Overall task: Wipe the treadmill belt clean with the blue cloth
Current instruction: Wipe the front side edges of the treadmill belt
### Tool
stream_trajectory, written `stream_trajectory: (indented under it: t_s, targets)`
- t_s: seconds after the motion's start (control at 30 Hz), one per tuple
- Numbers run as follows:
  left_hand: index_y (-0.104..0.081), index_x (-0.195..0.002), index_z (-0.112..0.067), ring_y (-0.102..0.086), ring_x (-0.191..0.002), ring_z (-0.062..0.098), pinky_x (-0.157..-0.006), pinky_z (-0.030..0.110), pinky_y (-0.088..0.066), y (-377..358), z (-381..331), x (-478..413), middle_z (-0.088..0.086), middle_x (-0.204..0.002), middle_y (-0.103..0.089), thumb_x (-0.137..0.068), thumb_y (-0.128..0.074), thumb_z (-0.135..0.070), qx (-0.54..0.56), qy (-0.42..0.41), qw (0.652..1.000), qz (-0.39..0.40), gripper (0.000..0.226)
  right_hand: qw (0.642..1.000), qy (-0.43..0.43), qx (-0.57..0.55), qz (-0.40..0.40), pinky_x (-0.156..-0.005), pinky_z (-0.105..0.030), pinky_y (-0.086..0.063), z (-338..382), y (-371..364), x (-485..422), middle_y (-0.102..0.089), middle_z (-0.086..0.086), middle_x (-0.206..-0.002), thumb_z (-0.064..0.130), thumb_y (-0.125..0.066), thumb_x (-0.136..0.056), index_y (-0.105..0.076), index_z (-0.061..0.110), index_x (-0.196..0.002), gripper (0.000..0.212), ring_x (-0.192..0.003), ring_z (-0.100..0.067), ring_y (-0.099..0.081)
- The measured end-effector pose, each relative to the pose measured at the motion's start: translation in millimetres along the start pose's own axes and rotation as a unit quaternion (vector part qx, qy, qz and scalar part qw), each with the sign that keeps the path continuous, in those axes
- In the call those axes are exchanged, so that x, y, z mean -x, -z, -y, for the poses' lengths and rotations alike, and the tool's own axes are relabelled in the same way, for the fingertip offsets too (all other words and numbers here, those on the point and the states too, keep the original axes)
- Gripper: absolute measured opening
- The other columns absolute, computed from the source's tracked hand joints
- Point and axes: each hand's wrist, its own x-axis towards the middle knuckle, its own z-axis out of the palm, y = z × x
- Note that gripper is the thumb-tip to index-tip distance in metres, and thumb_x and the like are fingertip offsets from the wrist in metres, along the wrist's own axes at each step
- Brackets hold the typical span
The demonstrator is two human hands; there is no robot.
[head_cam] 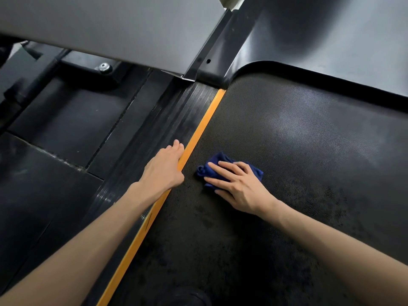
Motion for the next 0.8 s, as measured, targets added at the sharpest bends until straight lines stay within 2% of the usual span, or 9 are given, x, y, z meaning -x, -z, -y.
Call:
stream_trajectory:
  t_s: [0.1,0.3,0.43,0.47,0.53,0.6,0.67,0.7,0.8]
  targets:
    - [-0.014,-0.149,-0.017,-0.026,-0.140,0.021,-0.099,0.035,-0.044,1,-1,0,0.000,-0.158,-0.009,-0.083,-0.058,-0.005,-0.004,0.003,1.000,-0.003,0.080,0.999,0.007,0.027,0.022,-0.111,-0.058,-0.018,-2,1,-1,-0.035,0.005,-0.151,0.043,-0.037,-0.096,-0.049,0.035,-0.135,0.042,-0.137,-0.020,-0.034]
    - [-0.016,-0.149,-0.017,-0.031,-0.138,0.021,-0.097,0.034,-0.044,1,-3,-1,0.000,-0.157,-0.012,-0.084,-0.057,-0.007,-0.020,0.006,1.000,-0.009,0.078,0.999,0.032,0.003,-0.006,-0.095,-0.038,-0.031,5,-4,2,-0.040,0.000,-0.148,0.032,-0.037,-0.093,-0.054,0.027,-0.132,0.043,-0.129,-0.024,-0.045]
    - [-0.016,-0.149,-0.017,-0.033,-0.136,0.022,-0.094,0.033,-0.046,0,-2,0,0.001,-0.157,-0.013,-0.084,-0.058,-0.008,-0.019,0.002,1.000,-0.011,0.077,0.995,0.099,-0.013,0.004,-0.083,-0.040,-0.040,-36,9,-17,-0.046,-0.008,-0.144,0.024,-0.037,-0.093,-0.057,0.016,-0.129,0.042,-0.118,-0.029,-0.048]
    - [-0.016,-0.148,-0.017,-0.035,-0.135,0.022,-0.092,0.033,-0.047,-1,-1,0,0.001,-0.157,-0.013,-0.084,-0.059,-0.008,-0.016,-0.002,1.000,-0.011,0.077,0.998,0.061,-0.003,-0.025,-0.080,-0.042,-0.044,-54,15,-24,-0.049,-0.010,-0.141,0.026,-0.037,-0.093,-0.060,0.016,-0.126,0.041,-0.111,-0.032,-0.052]
    - [-0.017,-0.148,-0.016,-0.038,-0.132,0.023,-0.089,0.033,-0.048,-3,2,0,0.001,-0.157,-0.014,-0.082,-0.060,-0.006,-0.009,-0.006,1.000,-0.010,0.079,0.990,-0.105,0.053,-0.084,-0.075,-0.045,-0.044,-93,33,-37,-0.052,-0.010,-0.136,0.030,-0.036,-0.091,-0.063,0.018,-0.119,0.041,-0.101,-0.036,-0.055]
    - [-0.017,-0.148,-0.016,-0.040,-0.130,0.024,-0.088,0.034,-0.048,-5,3,0,0.002,-0.157,-0.014,-0.081,-0.062,-0.006,-0.006,-0.007,1.000,-0.006,0.082,0.948,-0.289,0.074,-0.110,-0.079,-0.045,-0.038,-120,46,-50,-0.050,-0.007,-0.137,0.032,-0.035,-0.093,-0.063,0.019,-0.118,0.039,-0.106,-0.036,-0.050]
    - [-0.016,-0.148,-0.016,-0.036,-0.133,0.024,-0.091,0.035,-0.048,-6,4,-1,0.002,-0.157,-0.013,-0.080,-0.061,-0.006,-0.005,-0.006,1.000,-0.003,0.082,0.925,-0.357,0.046,-0.124,-0.080,-0.043,-0.036,-98,46,-62,-0.051,-0.005,-0.136,0.026,-0.042,-0.096,-0.063,0.020,-0.116,0.030,-0.108,-0.036,-0.048]
    - [-0.016,-0.148,-0.016,-0.032,-0.136,0.024,-0.093,0.036,-0.047,-5,4,-2,0.001,-0.157,-0.012,-0.081,-0.060,-0.005,-0.002,-0.003,1.000,-0.001,0.081,0.936,-0.331,0.038,-0.116,-0.078,-0.042,-0.037,-72,38,-63,-0.053,-0.006,-0.131,0.022,-0.044,-0.095,-0.064,0.020,-0.112,0.027,-0.104,-0.035,-0.050]
    - [-0.017,-0.149,-0.017,-0.028,-0.138,0.023,-0.098,0.037,-0.044,-2,2,-3,0.000,-0.157,-0.013,-0.085,-0.055,-0.004,-0.010,0.001,1.000,-0.008,0.075,0.992,-0.116,-0.035,-0.046,-0.071,-0.036,-0.039,34,1,-31,-0.059,-0.002,-0.127,0.027,-0.043,-0.089,-0.068,0.024,-0.106,0.029,-0.095,-0.027,-0.055]
